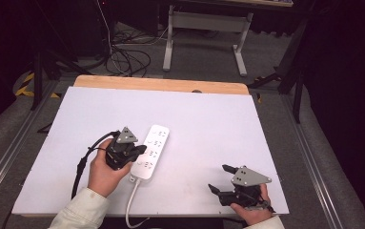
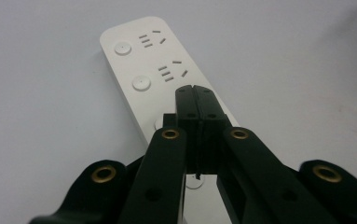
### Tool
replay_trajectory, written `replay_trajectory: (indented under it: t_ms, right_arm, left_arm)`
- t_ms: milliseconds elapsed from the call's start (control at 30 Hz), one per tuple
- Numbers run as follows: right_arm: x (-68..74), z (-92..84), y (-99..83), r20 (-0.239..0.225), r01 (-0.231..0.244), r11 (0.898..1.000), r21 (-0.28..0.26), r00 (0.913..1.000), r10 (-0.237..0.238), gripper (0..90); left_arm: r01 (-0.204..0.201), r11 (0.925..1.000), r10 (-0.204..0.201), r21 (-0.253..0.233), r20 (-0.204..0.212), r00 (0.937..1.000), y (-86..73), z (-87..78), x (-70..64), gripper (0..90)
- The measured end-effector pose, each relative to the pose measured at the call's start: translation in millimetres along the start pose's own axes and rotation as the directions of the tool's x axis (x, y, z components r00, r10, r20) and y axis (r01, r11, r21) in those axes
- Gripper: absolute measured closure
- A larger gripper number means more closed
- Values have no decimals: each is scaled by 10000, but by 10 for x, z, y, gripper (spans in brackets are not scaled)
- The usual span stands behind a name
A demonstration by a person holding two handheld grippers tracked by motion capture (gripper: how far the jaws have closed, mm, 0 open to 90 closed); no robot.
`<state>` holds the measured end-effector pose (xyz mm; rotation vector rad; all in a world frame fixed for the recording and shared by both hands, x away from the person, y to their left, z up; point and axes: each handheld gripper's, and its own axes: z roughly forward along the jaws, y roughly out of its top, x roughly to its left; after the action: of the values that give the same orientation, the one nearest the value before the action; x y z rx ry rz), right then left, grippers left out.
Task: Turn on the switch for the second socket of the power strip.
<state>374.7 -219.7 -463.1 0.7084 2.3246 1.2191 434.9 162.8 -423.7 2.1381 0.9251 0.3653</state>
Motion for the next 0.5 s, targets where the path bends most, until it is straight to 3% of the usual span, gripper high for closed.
replay_trajectory:
  t_ms: [133, 367, 433, 500]
  right_arm:
    - [-1, 0, -1, -8, -5, 10000, 5, 10000, 5, 203]
    - [-1, 1, -2, -11, 4, 10000, 17, 10000, -4, 203]
    - [-1, 0, -2, -12, -1, 10000, 8, 10000, 1, 203]
    - [-2, 1, -2, -27, 10, 10000, 17, 10000, -10, 203]
  left_arm:
    - [193, 9997, -190, -119, 220, 9996, 12, -64, 7, 846]
    - [-94, 9997, 99, -218, 213, 9997, 61, -142, -49, 805]
    - [-132, 9994, 140, -331, 231, 9996, 70, -175, -65, 776]
    - [-176, 9990, 187, -407, 281, 9994, 69, -187, -78, 692]
